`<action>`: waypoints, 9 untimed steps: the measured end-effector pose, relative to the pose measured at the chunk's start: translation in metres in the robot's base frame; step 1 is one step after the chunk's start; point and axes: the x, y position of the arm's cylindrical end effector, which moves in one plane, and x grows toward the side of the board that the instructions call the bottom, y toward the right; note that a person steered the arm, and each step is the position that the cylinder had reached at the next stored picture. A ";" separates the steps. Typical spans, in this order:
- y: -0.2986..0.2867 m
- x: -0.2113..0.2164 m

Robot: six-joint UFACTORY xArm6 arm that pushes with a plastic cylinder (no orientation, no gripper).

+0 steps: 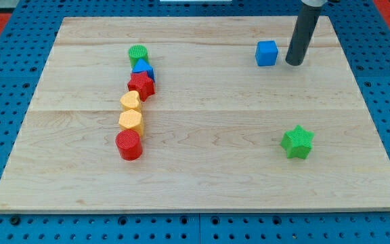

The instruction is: Push blue cube left above green circle

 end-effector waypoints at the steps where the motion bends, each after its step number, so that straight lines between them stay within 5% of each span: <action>1: -0.041 -0.006; 2: -0.114 -0.006; 4: -0.137 -0.029; 6: -0.219 -0.037; 9: -0.239 -0.082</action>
